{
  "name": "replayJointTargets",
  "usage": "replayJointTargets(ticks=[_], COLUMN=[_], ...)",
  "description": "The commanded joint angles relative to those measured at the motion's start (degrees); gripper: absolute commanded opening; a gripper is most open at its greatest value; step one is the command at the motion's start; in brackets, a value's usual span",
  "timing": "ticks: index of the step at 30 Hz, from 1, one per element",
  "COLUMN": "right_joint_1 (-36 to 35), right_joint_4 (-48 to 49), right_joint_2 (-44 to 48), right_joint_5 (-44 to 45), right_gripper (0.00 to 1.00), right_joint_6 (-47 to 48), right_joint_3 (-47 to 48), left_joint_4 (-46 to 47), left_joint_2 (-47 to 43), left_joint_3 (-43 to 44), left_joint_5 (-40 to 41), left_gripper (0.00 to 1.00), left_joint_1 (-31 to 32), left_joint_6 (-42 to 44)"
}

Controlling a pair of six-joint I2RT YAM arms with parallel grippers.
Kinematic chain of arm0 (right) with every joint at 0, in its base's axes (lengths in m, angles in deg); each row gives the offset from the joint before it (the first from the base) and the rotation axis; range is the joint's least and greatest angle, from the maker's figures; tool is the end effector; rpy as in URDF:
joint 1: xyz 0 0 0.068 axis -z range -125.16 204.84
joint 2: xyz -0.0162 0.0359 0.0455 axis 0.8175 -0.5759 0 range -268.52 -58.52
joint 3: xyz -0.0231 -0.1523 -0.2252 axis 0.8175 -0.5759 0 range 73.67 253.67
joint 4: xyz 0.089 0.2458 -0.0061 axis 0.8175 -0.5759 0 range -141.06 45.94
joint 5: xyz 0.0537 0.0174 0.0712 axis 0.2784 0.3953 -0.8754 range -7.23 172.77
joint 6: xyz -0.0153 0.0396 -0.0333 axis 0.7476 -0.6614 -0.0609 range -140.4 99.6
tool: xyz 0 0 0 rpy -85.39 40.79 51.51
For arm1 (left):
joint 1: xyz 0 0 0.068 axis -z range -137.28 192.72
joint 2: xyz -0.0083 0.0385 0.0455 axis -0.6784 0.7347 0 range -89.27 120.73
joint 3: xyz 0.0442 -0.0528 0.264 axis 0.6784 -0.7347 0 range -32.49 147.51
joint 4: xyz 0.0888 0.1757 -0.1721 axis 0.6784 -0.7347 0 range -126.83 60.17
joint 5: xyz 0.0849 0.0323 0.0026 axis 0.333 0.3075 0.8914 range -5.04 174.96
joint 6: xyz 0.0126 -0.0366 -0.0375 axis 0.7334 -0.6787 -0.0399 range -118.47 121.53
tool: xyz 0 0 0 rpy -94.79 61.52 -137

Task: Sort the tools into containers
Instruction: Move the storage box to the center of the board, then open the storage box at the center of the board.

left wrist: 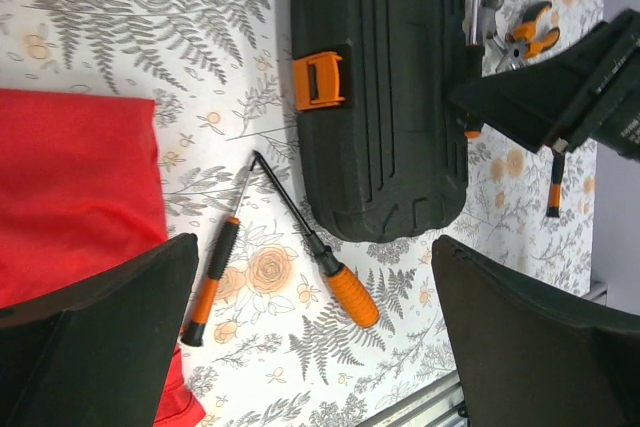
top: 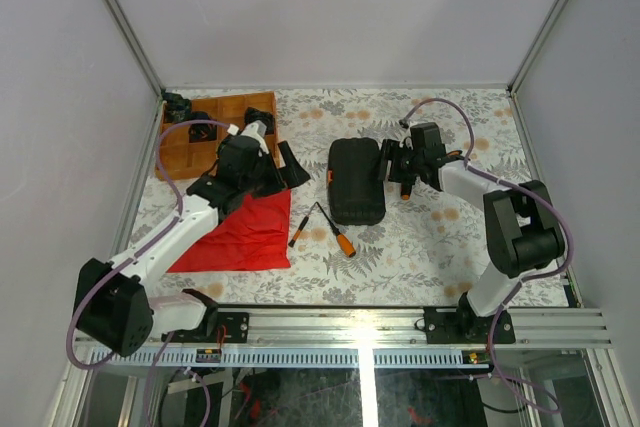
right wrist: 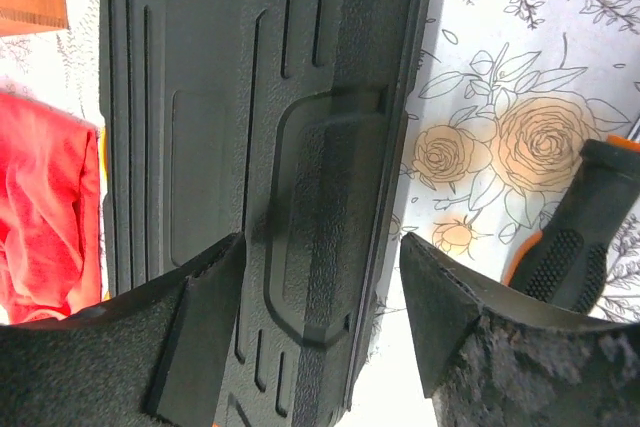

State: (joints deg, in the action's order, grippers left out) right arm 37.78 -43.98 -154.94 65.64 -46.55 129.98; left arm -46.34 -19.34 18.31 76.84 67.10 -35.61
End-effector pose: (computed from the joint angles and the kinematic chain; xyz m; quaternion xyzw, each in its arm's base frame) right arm 0.3394 0.1151 0.1944 0.0084 0.8985 0.2793 0.3386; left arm 0.2433 -0.1157 0.2743 -0.0665 0.8854 -0.2872 0.3593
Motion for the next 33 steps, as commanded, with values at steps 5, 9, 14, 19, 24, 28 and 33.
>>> replayJointTargets(ticks=[5,9,14,19,24,28,33], right_joint_1=[1.2,1.8,3.0,3.1,3.2,3.3,3.2], right_joint_4=[4.7,3.9,4.2,3.4,2.0,1.1,0.6], right_joint_2=[-4.2,-5.1,-4.4,-3.8,-3.3,-3.3,-3.4], right_joint_5=[-8.3,-6.8,-5.2,-4.5,-3.8,-3.8,-3.8], right_gripper=[0.66,0.59,0.51,0.49,0.48,0.46,0.46], right_joint_6=[-0.3,-0.5,-1.3,-0.3,1.1,1.7,2.1], right_joint_3=[2.1,1.6,-0.7,-1.5,-1.1,-0.8,-0.6], left_joint_4=[5.7,6.4,6.3,6.4,6.4,6.3,6.1], left_joint_2=[6.3,9.6,15.2,21.1,26.8,30.3,32.3], left_joint_3=[3.2,3.8,6.5,10.9,15.3,17.3,17.5], left_joint_5=[2.1,3.0,3.7,4.1,3.6,3.6,4.2], left_gripper=[0.96,0.95,0.94,0.91,0.86,0.79,0.72], left_joint_1=[4.1,4.5,4.6,4.6,4.7,5.0,5.1], left_joint_6=[0.6,-0.3,-1.3,-1.4,-0.8,-0.2,-0.6])
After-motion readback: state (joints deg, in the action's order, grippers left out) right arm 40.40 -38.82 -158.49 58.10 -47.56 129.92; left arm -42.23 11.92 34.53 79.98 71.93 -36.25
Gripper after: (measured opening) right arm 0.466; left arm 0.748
